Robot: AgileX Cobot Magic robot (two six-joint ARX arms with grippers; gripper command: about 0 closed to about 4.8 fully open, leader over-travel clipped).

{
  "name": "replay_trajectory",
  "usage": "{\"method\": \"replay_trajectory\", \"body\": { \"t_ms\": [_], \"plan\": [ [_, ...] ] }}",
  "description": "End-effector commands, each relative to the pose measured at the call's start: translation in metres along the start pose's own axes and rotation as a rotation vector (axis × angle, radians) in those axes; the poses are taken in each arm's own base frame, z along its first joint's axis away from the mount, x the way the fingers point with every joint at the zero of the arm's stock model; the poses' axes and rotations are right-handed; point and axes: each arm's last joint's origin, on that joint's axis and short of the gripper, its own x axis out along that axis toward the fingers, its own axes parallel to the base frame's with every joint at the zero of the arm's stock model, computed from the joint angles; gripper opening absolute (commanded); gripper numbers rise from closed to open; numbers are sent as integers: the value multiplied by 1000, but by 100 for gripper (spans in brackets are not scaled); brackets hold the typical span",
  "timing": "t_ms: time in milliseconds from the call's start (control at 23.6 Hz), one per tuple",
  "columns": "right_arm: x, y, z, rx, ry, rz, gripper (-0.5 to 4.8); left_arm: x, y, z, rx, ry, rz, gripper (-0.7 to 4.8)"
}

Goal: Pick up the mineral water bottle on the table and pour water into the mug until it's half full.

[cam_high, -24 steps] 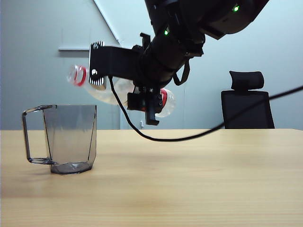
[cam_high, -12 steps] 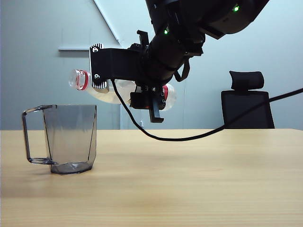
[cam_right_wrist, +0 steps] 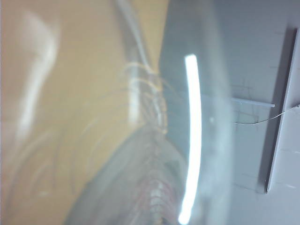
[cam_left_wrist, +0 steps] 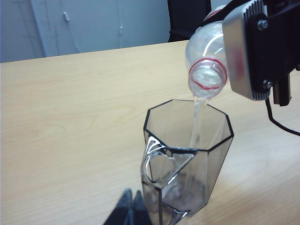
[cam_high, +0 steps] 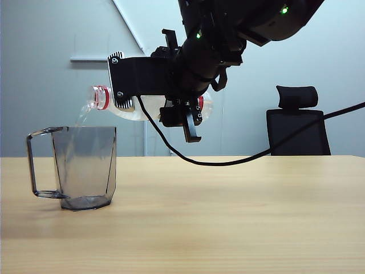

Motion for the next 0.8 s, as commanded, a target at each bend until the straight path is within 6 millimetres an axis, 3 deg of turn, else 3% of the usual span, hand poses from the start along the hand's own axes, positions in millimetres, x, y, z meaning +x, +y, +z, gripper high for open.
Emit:
{"method": "replay_trajectory", "body": {
  "t_ms": [42,803],
  "plan": [
    [-3,-15,0,12,7,-83,260,0,0,2,-4,-10,-1,-2],
    [-2,-15,-1,-12,25,-82,260,0,0,2,-4,-10,-1,-2]
  ]
}}
